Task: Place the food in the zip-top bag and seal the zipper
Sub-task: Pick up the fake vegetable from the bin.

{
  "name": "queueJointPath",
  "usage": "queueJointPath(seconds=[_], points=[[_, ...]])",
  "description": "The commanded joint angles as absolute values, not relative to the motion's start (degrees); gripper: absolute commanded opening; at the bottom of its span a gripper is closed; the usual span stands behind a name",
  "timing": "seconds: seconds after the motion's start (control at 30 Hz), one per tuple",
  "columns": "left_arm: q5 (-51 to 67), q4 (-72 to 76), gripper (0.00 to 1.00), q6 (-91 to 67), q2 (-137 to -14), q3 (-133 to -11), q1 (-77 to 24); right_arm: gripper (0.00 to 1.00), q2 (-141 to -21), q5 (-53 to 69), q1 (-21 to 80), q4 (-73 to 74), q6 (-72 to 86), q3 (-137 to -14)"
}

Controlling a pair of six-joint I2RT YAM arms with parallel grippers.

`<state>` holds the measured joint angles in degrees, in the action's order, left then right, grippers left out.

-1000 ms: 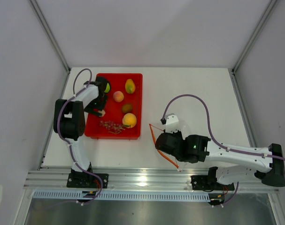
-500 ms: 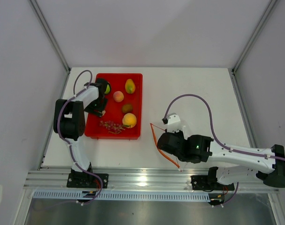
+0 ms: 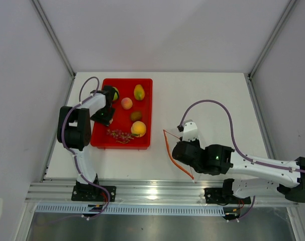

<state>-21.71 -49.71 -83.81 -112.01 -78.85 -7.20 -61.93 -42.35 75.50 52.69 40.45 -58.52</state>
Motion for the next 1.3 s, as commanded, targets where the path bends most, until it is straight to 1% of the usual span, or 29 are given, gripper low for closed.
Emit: queueJointPath(seconds=[0.0,0.07,0.2,0.33,0.37,0.43,0.47,0.57,0.63,0.73,0.8,0.83,0.9,0.93,1.0,1.1,1.13,1.23,1.27], points=[[-21.53,-47.73,0.61,-82.27,-108.99,-77.09,-6.33,0.0,-62.66,-42.98,75.23,53.0,40.61,-60.64],[-21.18,-47.2,0.59,-81.57,-108.81,-76.9,-6.24,0.0,-63.02,-42.89,75.23,53.09,40.52,-61.17],[-20.4,-47.37,0.58,-80.42,-109.33,-77.43,-5.89,0.0,-63.63,-42.98,75.23,53.09,40.6,-61.7],[-20.39,-48.07,0.62,-79.28,-109.86,-78.48,-5.89,0.0,-64.16,-42.72,75.23,52.73,40.69,-61.61],[-20.48,-48.42,0.66,-79.19,-109.95,-78.92,-5.98,0.0,-64.25,-42.71,75.23,52.73,40.69,-61.61],[-21.79,-49.74,0.69,-79.36,-109.78,-79.89,-6.59,0.0,-64.42,-42.54,75.23,52.65,40.61,-61.79],[-22.67,-50.44,0.75,-79.63,-109.6,-80.85,-6.85,0.0,-64.51,-42.45,75.23,52.39,40.52,-61.79],[-24.52,-52.64,0.86,-81.12,-109.34,-81.74,-7.47,0.0,-64.42,-42.45,75.23,52.38,40.61,-61.7],[-24.7,-53.34,0.87,-81.73,-109.6,-81.91,-7.47,0.0,-64.16,-42.36,75.23,52.21,40.69,-61.53],[-25.23,-54.14,0.78,-82.27,-110.21,-82.61,-7.65,0.0,-63.55,-42.36,75.32,52.64,40.69,-61.26],[-24.79,-54.49,0.75,-82.44,-110.83,-82.79,-7.65,0.0,-62.85,-42.54,75.32,52.65,40.78,-61.0],[-24.52,-54.49,0.69,-82.62,-111.0,-82.79,-7.65,0.0,-62.58,-42.45,75.32,52.65,40.78,-60.91],[-24.52,-54.67,0.62,-83.05,-111.44,-82.7,-7.82,0.0,-61.79,-42.54,75.32,52.3,40.69,-60.56],[-25.04,-54.93,0.6,-83.23,-111.53,-82.88,-8.0,0.0,-61.61,-42.54,75.32,52.21,40.69,-60.38],[-25.31,-55.19,0.6,-83.23,-111.71,-83.23,-8.17,0.0,-61.26,-42.36,75.32,52.29,40.69,-60.12],[-25.66,-56.07,0.53,-83.23,-111.8,-84.11,-8.17,0.0,-60.73,-42.54,75.32,52.03,40.52,-59.85],[-25.75,-56.16,0.4,-83.15,-111.36,-84.2,-8.17,0.0,-60.82,-42.54,75.32,51.94,40.52,-59.77],[-26.54,-56.16,0.26,-82.97,-110.13,-84.63,-8.7,0.0,-60.82,-42.54,75.32,51.86,40.25,-59.68],[-26.63,-56.25,0.24,-83.06,-110.04,-84.9,-8.79,0.0,-60.82,-42.37,75.32,51.68,40.08,-59.68]])
